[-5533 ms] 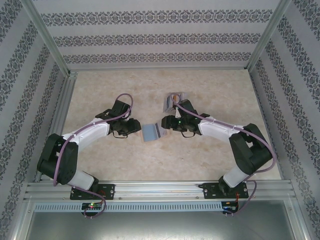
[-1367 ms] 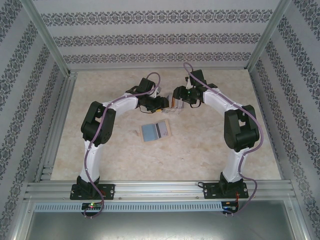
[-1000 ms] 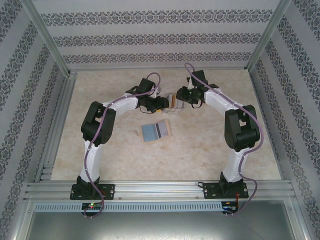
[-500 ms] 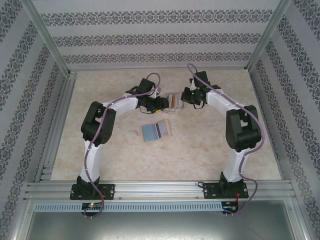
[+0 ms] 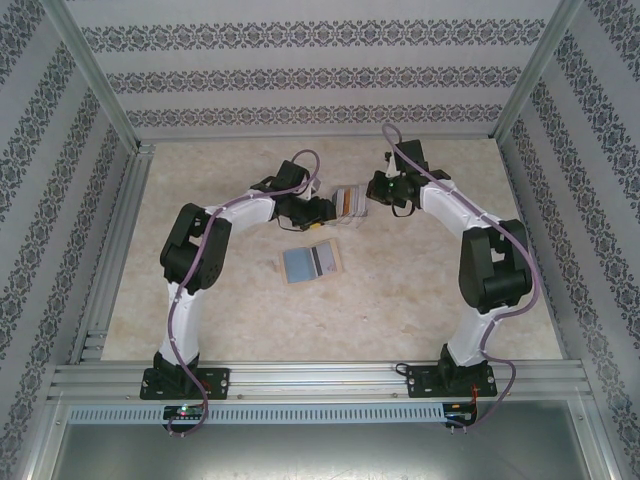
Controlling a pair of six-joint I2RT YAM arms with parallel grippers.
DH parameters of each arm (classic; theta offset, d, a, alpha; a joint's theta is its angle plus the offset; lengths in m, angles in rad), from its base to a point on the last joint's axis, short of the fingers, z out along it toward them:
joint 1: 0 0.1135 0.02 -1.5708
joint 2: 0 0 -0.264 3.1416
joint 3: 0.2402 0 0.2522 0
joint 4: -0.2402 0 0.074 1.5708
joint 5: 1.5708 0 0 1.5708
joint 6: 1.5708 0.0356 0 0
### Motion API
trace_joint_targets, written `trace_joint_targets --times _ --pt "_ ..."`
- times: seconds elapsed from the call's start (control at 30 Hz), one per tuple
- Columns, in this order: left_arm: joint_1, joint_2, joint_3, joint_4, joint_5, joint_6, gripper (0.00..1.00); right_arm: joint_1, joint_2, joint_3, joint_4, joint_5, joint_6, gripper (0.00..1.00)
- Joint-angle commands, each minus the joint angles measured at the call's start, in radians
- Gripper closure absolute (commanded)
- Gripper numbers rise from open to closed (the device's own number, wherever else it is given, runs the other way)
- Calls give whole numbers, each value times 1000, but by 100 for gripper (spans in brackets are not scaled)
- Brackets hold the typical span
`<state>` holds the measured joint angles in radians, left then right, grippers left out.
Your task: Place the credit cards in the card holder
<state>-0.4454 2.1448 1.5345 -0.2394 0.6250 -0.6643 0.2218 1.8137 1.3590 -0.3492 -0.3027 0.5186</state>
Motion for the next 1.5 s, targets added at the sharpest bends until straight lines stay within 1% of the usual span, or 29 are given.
trace_joint_targets --times 0.0,0.1,0.23,0.33,0.5,0.57,0.7,0.83,0.87,0.93,1.03,1.2,1.33,1.47 --pt "-10 -88 -37 64 10 -25 50 -7 -74 -24 -4 3 -20 93" --pt "-6 -132 -73 76 15 -30 50 -9 -123 -41 -18 8 -33 93" --pt "5 -217 -162 149 20 -53 50 -11 -190 -69 -30 13 -41 92" --pt "17 -269 -219 222 65 -75 50 -12 -230 -89 -34 -2 -47 92" --pt "32 -335 -309 358 139 -125 51 -18 -285 -139 -3 -69 -43 92" --pt "35 -353 -339 428 180 -153 51 -22 -298 -168 34 -139 -30 92" --pt "40 -390 -403 542 225 -187 52 -35 -306 -246 173 -328 31 91" --pt "43 -425 -452 619 251 -202 53 -39 -287 -353 431 -525 173 92" --pt "43 -427 -461 649 262 -219 53 -38 -277 -376 494 -566 210 92" --pt "43 -420 -468 687 287 -246 53 -37 -262 -411 586 -609 257 91" --pt "45 -399 -460 695 310 -261 54 -36 -266 -474 690 -603 305 92" --pt "45 -367 -447 748 334 -295 55 -34 -270 -552 851 -633 391 91" --pt "44 -355 -435 732 333 -293 55 -33 -279 -591 916 -636 422 91" --pt "44 -369 -422 669 328 -253 56 -33 -284 -613 959 -625 446 91"
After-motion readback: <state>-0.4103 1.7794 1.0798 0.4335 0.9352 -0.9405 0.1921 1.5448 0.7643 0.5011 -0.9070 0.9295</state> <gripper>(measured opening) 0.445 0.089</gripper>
